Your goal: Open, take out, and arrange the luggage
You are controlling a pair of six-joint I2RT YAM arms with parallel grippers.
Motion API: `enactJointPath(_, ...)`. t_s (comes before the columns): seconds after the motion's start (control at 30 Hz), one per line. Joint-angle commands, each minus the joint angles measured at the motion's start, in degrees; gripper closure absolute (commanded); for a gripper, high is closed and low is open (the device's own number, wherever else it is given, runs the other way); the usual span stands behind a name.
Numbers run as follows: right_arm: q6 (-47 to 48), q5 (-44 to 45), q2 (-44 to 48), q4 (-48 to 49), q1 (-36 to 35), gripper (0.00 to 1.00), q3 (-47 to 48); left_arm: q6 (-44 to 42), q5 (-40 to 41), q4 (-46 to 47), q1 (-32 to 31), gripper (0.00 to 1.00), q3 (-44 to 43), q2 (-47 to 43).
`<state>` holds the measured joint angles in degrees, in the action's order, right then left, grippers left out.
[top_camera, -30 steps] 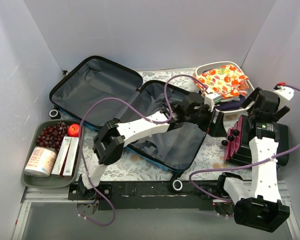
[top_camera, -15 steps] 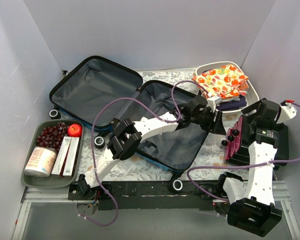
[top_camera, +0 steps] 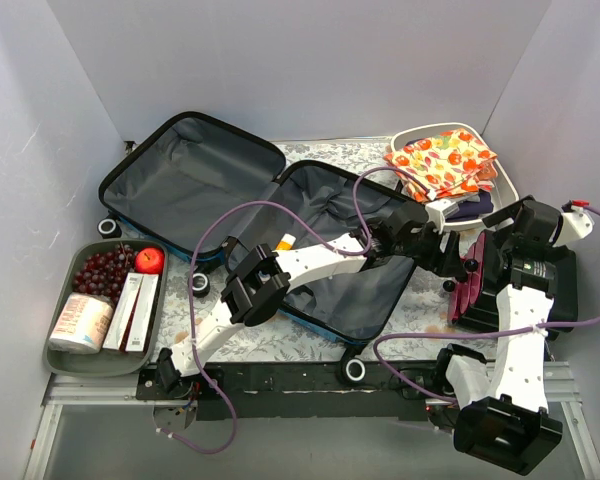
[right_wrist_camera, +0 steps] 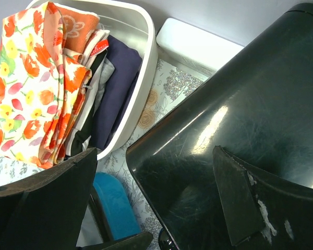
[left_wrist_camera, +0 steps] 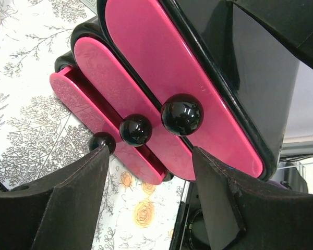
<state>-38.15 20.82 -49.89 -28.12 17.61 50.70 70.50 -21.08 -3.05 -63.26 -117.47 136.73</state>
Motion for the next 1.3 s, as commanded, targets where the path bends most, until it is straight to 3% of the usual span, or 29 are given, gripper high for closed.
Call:
enactJointPath(0.0, 0.0, -0.5, 0.8, 0.5, 0.2, 0.02, -1.3, -4.6, 3.0, -3.7, -0.3, 0.36, 0.0, 1.4)
enactJointPath(0.17, 0.3, -0.6, 1.1, 1.0, 0.3, 0.02, -1.4, -10.7, 0.8, -4.3, -2.1, 0.38, 0.3, 2.0)
enactJointPath(0.57, 0.8, -2.5, 0.8, 1.5, 0.2, 0.02, -1.0, -23.0, 9.3, -4.4, -4.3, 0.44, -2.5, 4.9)
enactJointPath(1.27, 1.7, -2.4, 1.0, 2.5, 0.2, 0.02, -1.0, -27.1, 5.4, 2.7, -4.2, 0.46, -0.3, -0.7)
